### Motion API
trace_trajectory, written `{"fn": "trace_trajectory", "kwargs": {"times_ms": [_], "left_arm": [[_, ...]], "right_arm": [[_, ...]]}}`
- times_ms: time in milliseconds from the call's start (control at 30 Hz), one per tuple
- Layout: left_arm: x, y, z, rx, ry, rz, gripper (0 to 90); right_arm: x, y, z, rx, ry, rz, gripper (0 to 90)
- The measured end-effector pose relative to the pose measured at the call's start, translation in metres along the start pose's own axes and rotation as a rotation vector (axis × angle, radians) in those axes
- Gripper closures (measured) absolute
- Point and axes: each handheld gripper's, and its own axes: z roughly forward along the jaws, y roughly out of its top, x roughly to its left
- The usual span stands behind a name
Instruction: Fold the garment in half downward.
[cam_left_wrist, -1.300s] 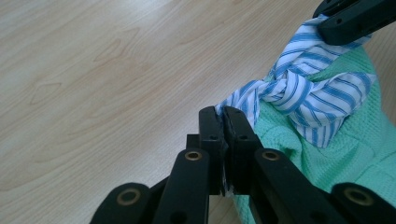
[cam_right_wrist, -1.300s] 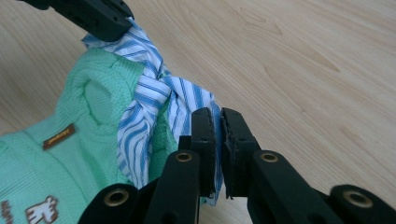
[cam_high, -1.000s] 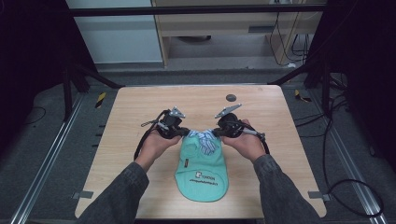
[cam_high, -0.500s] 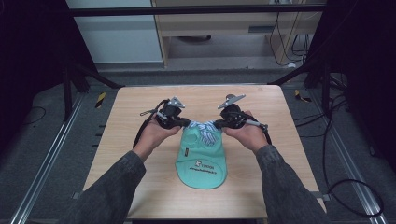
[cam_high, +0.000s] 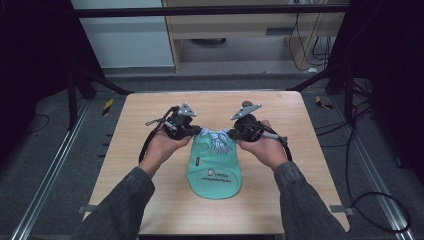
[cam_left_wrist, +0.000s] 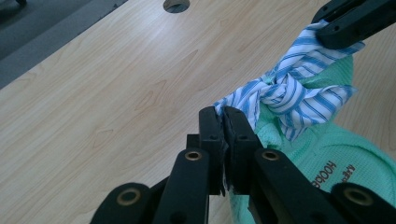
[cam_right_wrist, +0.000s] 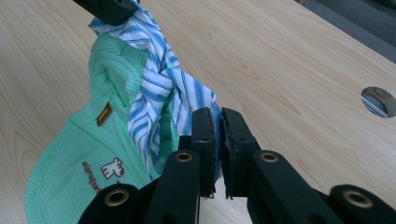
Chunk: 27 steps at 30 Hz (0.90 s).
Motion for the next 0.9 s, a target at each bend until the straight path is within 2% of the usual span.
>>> {"fn": "trace_trajectory", "kwargs": {"times_ms": [233, 500, 900], "left_arm": [[0.006, 0.002, 0.001, -0.003, 0.003, 0.002, 86.8], [0.005, 0.001, -0.013, -0.018, 0.023, -0.003, 86.8], [0.008, 0.004, -0.009, -0.018, 0.038, 0.006, 86.7]], "right_arm": [[-0.008, 0.005, 0.004, -0.005, 0.013, 0.005, 84.6], [-0.004, 0.012, 0.003, -0.020, 0.014, -0.020, 84.6], [-0.005, 0.016, 0.000, -0.038, 0.000, -0.029, 84.6]]}}
